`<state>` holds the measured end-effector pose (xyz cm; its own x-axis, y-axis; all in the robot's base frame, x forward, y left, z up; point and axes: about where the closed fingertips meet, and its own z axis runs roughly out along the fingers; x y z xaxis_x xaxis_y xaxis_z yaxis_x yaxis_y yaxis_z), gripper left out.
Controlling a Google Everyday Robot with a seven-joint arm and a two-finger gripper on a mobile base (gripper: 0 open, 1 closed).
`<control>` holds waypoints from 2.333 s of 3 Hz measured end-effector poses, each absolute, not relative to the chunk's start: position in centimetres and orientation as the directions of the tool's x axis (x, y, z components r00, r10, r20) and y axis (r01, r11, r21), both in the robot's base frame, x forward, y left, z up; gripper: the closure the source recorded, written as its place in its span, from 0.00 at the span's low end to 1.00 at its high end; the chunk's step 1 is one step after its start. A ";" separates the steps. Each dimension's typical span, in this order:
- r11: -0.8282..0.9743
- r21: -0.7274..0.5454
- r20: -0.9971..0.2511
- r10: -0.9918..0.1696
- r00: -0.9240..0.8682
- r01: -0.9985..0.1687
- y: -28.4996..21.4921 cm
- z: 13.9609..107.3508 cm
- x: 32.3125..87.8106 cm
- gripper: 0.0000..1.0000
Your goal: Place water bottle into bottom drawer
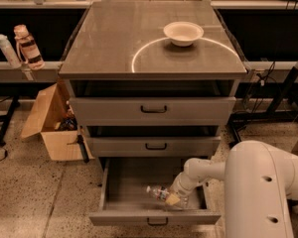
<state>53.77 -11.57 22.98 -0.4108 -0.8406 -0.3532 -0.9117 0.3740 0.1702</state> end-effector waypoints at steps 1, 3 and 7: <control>0.381 0.199 -0.327 -0.843 -0.428 -0.903 -12.0 21.0 54.0 1.00; 0.381 0.248 -0.290 -0.848 -0.444 -0.891 -12.2 18.5 54.0 1.00; 0.381 0.249 -0.290 -0.848 -0.444 -0.890 -12.2 18.4 54.0 0.11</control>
Offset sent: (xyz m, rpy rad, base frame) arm 0.0134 -0.0090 -0.0489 -0.0308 0.0966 -0.0040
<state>54.03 -12.23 18.44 -0.4440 -0.8477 -0.2903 -0.8904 0.3813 0.2486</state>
